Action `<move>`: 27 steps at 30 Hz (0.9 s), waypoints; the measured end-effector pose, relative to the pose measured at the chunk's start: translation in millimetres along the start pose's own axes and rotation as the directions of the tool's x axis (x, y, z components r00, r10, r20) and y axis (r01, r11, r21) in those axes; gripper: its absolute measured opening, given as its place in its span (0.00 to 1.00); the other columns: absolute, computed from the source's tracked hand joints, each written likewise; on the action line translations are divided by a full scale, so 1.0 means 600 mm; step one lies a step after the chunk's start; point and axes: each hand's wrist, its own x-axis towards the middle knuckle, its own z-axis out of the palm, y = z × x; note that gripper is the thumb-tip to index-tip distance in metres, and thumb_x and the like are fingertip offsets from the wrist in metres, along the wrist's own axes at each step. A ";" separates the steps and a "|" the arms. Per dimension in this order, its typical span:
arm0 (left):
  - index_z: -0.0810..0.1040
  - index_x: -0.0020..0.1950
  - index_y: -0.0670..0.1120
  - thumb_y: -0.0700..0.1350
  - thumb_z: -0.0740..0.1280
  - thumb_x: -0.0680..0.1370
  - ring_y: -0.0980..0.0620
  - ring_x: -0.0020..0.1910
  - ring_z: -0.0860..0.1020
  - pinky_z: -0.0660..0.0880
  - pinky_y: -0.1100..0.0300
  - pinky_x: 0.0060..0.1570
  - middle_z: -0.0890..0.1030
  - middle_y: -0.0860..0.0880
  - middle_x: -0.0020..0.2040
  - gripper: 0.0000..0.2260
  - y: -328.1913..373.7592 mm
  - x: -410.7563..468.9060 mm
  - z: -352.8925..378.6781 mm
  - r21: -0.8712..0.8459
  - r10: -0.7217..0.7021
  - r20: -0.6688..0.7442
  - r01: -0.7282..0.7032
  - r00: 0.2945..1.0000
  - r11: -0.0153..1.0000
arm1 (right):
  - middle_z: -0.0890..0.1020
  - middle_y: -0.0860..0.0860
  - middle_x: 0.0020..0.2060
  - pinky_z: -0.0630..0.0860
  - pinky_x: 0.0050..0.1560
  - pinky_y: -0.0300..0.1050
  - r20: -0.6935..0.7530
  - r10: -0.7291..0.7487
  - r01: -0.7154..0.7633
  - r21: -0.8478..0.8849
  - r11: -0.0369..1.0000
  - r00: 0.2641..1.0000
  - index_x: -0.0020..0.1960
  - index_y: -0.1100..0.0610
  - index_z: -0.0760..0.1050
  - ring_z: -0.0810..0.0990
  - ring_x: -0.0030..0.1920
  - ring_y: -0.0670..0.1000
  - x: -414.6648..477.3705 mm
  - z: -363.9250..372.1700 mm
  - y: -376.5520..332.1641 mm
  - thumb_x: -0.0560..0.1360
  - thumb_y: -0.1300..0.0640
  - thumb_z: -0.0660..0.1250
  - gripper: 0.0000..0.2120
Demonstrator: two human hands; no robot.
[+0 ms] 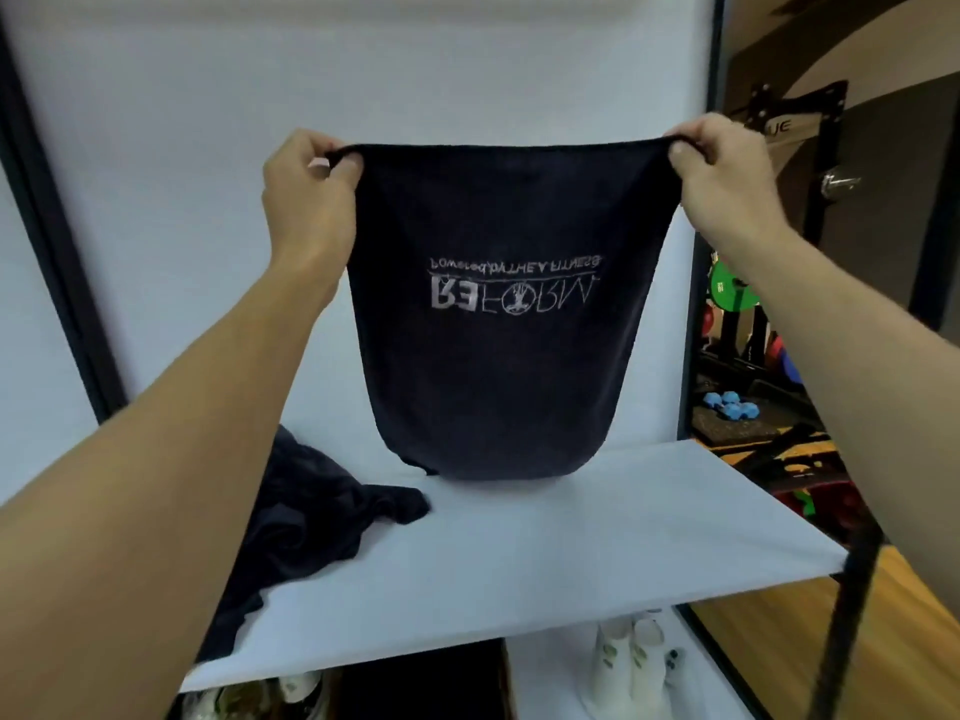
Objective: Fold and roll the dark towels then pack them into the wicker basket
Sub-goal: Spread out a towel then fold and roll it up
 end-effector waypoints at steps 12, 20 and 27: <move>0.79 0.40 0.41 0.43 0.69 0.76 0.44 0.40 0.78 0.78 0.47 0.41 0.80 0.42 0.38 0.07 -0.356 -0.260 -0.064 0.374 -0.679 0.135 0.598 0.721 0.709 | 0.82 0.54 0.42 0.78 0.42 0.45 0.620 0.552 -0.537 -0.238 0.809 0.557 0.47 0.59 0.82 0.78 0.43 0.49 -0.266 0.084 0.223 0.76 0.61 0.67 0.05; 0.82 0.41 0.42 0.42 0.70 0.76 0.45 0.38 0.79 0.73 0.58 0.36 0.82 0.44 0.38 0.05 -0.539 -0.221 0.045 0.491 -0.749 0.100 0.622 0.655 0.610 | 0.81 0.52 0.42 0.76 0.40 0.41 0.664 0.659 -0.648 -0.335 0.684 0.352 0.48 0.61 0.81 0.78 0.42 0.49 -0.257 0.228 0.427 0.77 0.61 0.66 0.06; 0.81 0.49 0.44 0.44 0.69 0.77 0.46 0.47 0.77 0.73 0.57 0.47 0.80 0.47 0.45 0.05 -0.677 -0.148 0.148 0.608 -0.714 -0.004 0.568 0.701 0.555 | 0.83 0.54 0.44 0.77 0.43 0.43 0.557 0.702 -0.644 -0.347 0.682 0.444 0.46 0.60 0.82 0.80 0.45 0.52 -0.227 0.352 0.585 0.76 0.60 0.68 0.04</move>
